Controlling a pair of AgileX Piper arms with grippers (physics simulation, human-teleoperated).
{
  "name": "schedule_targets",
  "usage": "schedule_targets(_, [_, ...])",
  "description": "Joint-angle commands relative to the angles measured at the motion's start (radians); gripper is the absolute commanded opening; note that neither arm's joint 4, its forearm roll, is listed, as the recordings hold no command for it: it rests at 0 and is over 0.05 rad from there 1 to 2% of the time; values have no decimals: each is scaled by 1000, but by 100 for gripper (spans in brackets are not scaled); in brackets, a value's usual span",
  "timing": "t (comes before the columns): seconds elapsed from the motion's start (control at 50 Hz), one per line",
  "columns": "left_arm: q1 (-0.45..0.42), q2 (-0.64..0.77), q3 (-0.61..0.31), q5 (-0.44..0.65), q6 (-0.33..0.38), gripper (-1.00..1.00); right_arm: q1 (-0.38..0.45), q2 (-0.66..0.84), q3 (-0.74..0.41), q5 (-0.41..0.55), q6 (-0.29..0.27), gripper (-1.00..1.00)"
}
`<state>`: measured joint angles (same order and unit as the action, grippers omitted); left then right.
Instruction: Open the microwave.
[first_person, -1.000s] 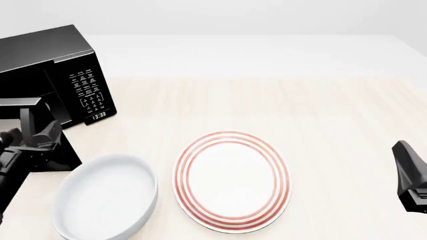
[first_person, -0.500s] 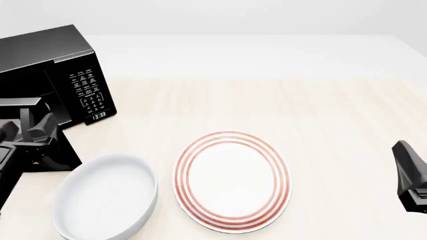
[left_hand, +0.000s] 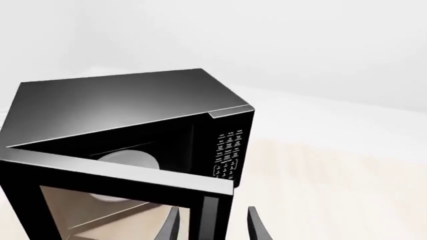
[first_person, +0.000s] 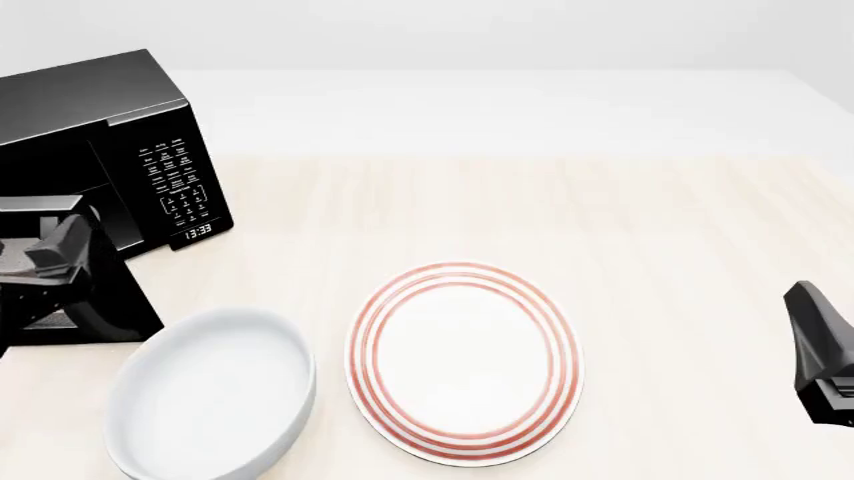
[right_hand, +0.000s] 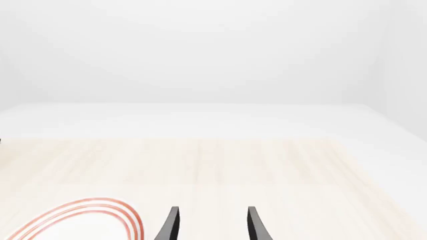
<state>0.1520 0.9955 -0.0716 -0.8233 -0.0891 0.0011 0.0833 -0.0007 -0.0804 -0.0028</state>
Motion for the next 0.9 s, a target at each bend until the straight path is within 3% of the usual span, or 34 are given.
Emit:
schedule_targets(0.02, [11, -143, -14, 147, 22, 100, 0, 0, 0, 0, 0, 100])
schedule_targets(0.26, [21, -351, -50, 364, 50, 100, 0, 0, 0, 0, 0, 100])
schedule_targets(0.5, [24, -427, -129, 504, 84, 100, 0, 0, 0, 0, 0, 100])
schedule_targets(0.86, [3, -486, -247, 649, 116, 100, 0, 0, 0, 0, 0, 100])
schedule_targets(0.9, [0, -467, -213, 596, 134, 100, 0, 0, 0, 0, 0, 100])
